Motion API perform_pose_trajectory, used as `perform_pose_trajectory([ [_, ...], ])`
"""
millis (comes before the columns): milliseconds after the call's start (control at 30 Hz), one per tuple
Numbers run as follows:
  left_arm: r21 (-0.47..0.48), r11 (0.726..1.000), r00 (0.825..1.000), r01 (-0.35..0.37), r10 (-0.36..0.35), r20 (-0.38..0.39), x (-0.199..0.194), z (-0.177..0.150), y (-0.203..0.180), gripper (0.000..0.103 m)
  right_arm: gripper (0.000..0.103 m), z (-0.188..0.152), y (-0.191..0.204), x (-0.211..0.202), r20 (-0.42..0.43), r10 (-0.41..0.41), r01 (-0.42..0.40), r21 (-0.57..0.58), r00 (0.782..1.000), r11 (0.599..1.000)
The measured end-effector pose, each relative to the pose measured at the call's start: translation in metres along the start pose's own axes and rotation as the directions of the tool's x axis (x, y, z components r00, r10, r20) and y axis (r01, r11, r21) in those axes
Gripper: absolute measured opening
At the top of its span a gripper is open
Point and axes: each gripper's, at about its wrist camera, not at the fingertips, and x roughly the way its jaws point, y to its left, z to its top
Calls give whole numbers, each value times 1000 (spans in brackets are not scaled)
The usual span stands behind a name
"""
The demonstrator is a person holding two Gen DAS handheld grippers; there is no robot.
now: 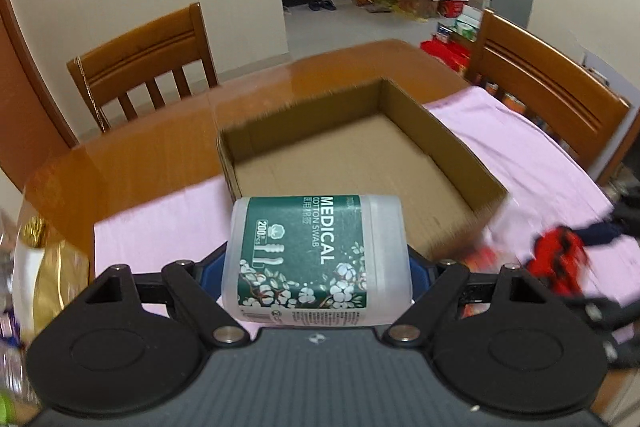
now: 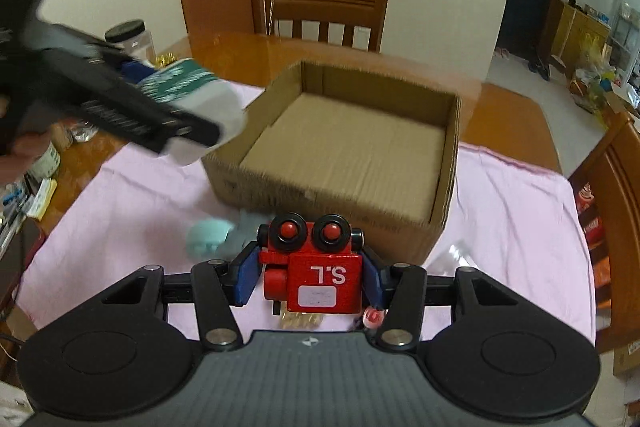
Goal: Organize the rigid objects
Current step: 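Carry the swab tub into the box and open the left gripper, then lower the red toy car into the box and open the right gripper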
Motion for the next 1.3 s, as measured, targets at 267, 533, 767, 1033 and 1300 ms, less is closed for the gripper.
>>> perform_pose_trajectory([
  [267, -19, 998, 998, -59, 59, -16, 71, 38, 3, 83, 57, 21, -28, 10, 25, -2, 2, 3, 1000, 1000],
  [533, -102, 985, 988, -137, 142, 52, 77, 44, 13, 94, 57, 34, -49, 25, 30, -17, 16, 20, 999, 1000],
  [767, -131, 983, 989, -131, 138, 53, 48, 21, 22, 99, 57, 47, -58, 41, 11, -1, 1, 13, 1000, 1000],
  [1033, -248, 960, 988, -132, 147, 45, 12, -24, 24, 102, 57, 66, -64, 57, -1, 13, -13, -7, 1000, 1000],
  [1300, -303, 939, 985, -164, 175, 7, 4, -54, 15, 102, 57, 98, -70, 87, -22, 18, -19, -63, 1000, 998],
])
